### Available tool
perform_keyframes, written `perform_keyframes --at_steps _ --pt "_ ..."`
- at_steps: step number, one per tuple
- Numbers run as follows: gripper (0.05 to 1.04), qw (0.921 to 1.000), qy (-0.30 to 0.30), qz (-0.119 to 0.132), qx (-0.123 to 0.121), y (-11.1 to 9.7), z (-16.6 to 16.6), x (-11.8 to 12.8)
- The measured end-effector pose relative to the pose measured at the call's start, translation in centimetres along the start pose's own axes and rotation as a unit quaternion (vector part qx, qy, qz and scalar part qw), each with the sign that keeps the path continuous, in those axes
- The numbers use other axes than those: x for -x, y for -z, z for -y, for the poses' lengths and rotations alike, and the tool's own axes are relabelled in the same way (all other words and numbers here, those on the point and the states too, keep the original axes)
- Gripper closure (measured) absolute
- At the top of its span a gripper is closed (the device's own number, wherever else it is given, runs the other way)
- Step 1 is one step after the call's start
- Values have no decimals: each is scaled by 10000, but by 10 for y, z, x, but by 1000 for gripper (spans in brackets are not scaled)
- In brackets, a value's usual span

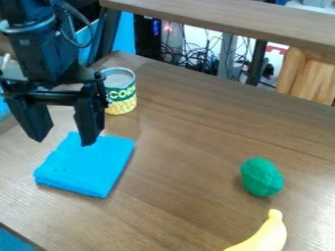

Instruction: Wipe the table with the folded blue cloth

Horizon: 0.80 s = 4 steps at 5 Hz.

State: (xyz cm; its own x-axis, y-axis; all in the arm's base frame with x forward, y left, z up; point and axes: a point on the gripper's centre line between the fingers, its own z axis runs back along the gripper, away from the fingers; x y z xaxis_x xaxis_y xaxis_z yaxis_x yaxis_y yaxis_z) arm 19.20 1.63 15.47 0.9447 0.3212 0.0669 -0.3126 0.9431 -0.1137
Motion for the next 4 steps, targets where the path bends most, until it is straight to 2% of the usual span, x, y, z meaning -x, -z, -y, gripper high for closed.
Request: perform_keyframes --at_steps 1,2,4 --pt "83 10000 -9 -75 -12 4 -1 2" --pt "83 10000 67 -24 -26 13 -7 -7" --pt "83 9985 331 404 -174 34 -34 -34"
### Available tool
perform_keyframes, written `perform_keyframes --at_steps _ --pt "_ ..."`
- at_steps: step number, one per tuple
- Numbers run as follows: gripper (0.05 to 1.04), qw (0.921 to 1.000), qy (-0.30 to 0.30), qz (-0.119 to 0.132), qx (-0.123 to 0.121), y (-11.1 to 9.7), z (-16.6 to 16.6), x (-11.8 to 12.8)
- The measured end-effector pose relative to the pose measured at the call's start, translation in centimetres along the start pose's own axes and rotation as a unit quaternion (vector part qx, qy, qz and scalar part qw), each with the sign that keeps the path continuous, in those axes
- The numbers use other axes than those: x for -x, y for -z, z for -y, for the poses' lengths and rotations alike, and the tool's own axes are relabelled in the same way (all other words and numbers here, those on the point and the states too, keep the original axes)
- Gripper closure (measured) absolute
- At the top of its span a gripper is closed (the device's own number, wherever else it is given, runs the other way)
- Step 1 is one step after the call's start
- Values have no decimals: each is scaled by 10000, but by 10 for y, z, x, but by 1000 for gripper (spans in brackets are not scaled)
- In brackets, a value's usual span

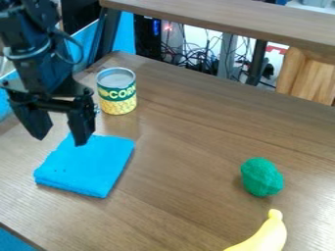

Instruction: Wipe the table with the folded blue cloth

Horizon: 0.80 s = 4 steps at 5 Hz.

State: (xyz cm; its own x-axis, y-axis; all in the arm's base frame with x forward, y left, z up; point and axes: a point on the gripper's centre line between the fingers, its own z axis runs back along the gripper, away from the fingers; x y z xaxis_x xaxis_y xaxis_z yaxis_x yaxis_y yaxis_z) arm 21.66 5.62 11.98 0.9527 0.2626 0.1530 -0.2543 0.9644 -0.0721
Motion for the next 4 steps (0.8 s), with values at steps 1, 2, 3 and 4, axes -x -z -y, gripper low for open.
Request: perform_keyframes --at_steps 1,2,3,4 --pt "83 9999 88 99 -107 22 -9 -7" --pt "83 9991 110 238 -324 39 -17 -14" --pt "83 9991 159 239 -317 53 -20 -20" --pt "83 9992 -18 304 -267 67 -29 -25"
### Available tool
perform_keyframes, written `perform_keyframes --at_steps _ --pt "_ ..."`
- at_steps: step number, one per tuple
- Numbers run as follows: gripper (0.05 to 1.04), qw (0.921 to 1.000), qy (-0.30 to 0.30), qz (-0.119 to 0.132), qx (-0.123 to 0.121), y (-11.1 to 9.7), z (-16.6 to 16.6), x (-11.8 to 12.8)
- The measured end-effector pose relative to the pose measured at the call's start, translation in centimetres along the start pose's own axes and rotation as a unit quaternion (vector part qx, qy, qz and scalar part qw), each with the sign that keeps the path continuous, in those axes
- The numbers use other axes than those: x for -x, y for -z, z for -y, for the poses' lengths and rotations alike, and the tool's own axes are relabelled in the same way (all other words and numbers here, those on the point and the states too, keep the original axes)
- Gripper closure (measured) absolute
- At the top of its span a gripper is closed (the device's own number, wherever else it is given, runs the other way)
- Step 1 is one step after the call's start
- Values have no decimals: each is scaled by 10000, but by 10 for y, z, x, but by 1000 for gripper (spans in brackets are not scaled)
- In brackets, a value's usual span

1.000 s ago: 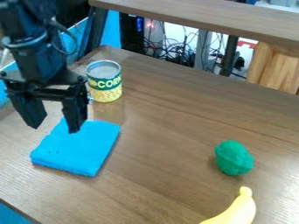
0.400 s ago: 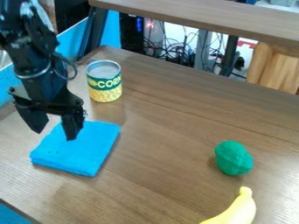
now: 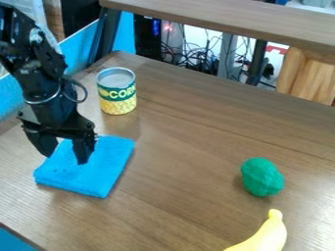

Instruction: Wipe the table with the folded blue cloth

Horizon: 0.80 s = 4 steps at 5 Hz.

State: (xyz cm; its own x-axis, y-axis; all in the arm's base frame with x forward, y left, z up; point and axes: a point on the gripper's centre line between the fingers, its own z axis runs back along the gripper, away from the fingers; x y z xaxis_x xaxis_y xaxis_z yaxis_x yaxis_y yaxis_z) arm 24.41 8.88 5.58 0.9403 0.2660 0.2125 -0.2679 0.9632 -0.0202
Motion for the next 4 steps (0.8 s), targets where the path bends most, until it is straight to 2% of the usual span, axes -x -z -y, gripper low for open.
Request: perform_keyframes --at_steps 2,4 --pt "83 9998 -121 21 -139 23 -2 -3" --pt "83 9997 224 -61 22 27 32 1"
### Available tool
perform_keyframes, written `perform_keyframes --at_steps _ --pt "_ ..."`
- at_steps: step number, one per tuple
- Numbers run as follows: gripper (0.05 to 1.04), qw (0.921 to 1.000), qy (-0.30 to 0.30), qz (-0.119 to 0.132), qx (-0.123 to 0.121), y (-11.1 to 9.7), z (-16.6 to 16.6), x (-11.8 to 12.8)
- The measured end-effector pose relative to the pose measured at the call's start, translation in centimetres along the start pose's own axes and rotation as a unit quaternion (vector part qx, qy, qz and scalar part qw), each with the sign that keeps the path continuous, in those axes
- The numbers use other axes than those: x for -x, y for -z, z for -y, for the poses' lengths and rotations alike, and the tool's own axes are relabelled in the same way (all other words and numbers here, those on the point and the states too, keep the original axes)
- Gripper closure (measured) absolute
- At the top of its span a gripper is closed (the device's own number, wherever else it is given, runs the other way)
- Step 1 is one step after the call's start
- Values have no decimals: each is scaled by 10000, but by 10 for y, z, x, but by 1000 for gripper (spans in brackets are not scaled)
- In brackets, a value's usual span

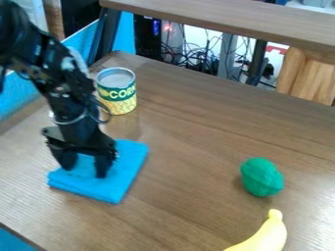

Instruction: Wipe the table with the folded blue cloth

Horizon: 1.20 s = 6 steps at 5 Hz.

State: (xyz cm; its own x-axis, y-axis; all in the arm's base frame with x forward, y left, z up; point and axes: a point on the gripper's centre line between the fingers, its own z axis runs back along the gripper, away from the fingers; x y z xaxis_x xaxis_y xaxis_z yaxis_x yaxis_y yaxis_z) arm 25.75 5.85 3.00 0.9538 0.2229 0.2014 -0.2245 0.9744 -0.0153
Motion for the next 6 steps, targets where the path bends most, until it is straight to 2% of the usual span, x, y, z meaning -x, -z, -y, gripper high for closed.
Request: perform_keyframes --at_steps 2,3,4,5,6 --pt "83 9984 448 -146 316 0 51 0" --pt "83 9978 561 -125 331 4 74 -15" --pt "83 9973 665 -46 292 10 94 -36" --pt "83 9970 725 129 258 14 111 -60" --pt "83 9960 809 325 191 15 123 -72"
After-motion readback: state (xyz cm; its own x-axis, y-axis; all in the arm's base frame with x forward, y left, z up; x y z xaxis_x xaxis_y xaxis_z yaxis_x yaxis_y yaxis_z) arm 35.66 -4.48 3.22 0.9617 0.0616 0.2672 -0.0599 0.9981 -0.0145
